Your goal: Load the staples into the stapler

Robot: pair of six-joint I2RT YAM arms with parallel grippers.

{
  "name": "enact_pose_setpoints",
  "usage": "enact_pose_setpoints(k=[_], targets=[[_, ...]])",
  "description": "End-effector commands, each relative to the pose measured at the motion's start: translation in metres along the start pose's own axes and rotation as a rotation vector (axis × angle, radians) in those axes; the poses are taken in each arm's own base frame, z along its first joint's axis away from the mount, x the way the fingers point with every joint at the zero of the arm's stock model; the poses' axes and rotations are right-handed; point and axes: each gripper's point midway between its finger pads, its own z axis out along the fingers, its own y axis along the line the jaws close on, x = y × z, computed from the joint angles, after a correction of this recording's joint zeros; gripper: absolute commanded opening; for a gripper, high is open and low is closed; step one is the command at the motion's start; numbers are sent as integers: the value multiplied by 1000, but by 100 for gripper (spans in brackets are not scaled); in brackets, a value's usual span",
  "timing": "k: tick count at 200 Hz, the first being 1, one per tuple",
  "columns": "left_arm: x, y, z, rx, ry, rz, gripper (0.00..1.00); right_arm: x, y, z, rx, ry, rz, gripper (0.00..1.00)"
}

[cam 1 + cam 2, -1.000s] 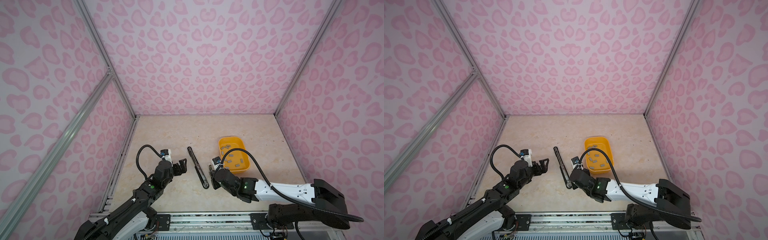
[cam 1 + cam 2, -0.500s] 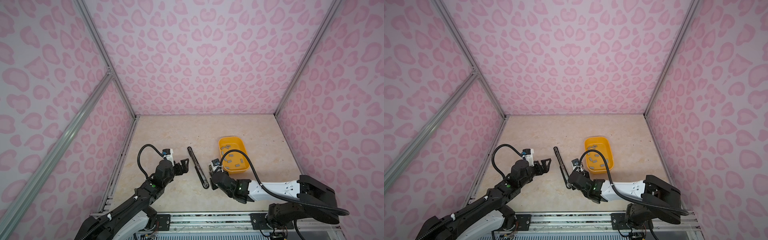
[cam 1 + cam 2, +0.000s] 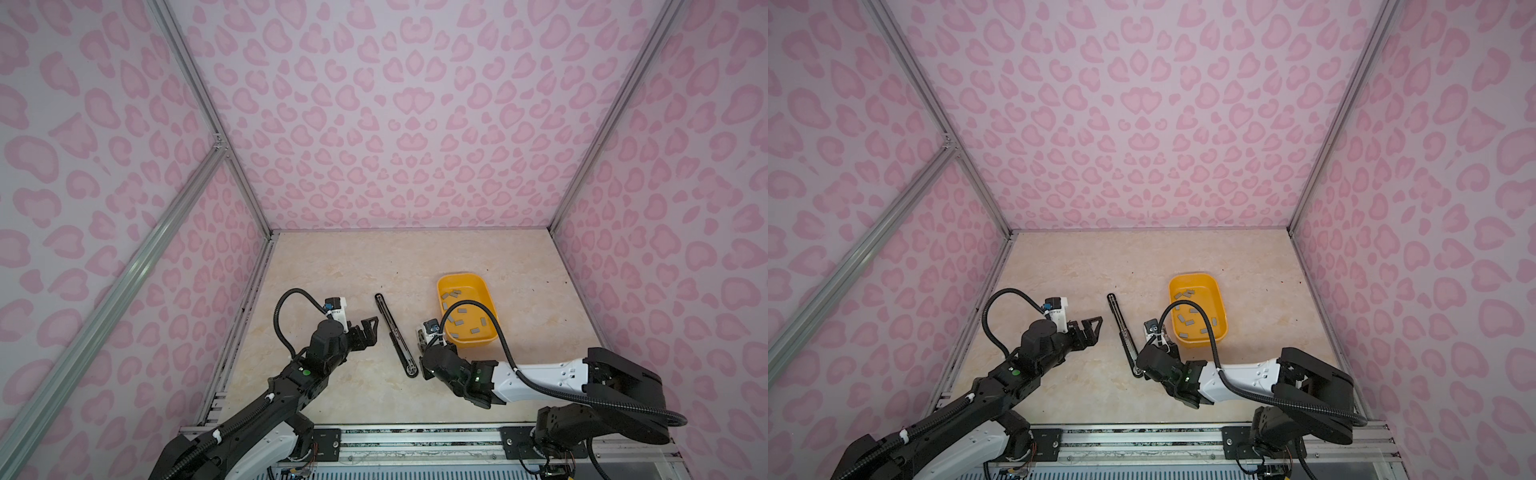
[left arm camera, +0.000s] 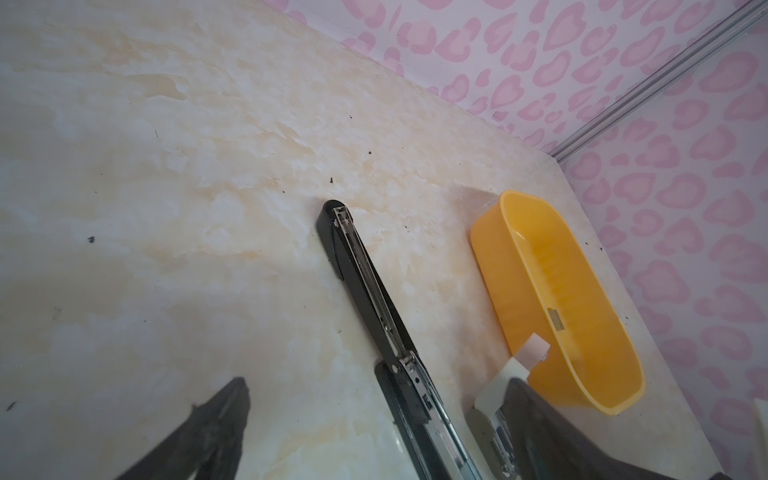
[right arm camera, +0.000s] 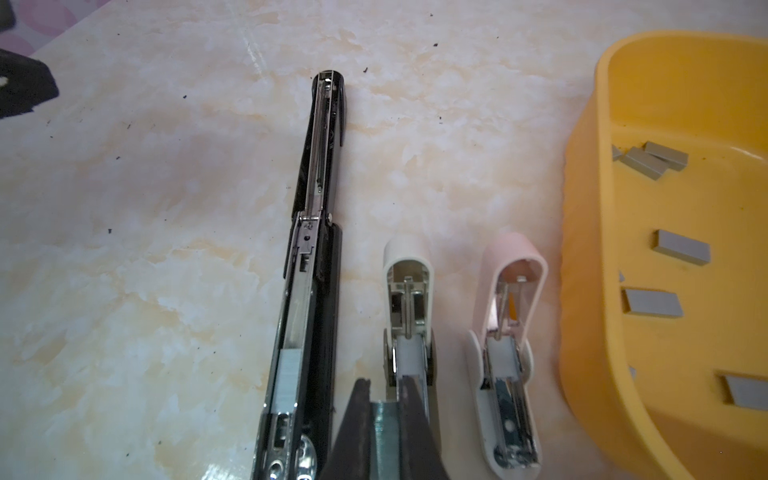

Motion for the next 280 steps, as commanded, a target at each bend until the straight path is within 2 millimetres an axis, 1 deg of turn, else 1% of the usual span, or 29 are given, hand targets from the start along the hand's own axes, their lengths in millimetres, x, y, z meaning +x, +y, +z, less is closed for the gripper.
enact_pose_setpoints(k=[1,113,220,280], targets=[[-10,-7,-2,23,-36,3,97,-2,-2,3,11,-24,-2,5],[-12,-6,-3,17,-42,5,97,8,-12,15,38,-1,-10,4],[-12,-6,-3,14,-43,5,97,10,-9,19,20,9,-14,4],[-13,-6,-4,15,-45,5,97,13,-11,22,27,19,-14,3]])
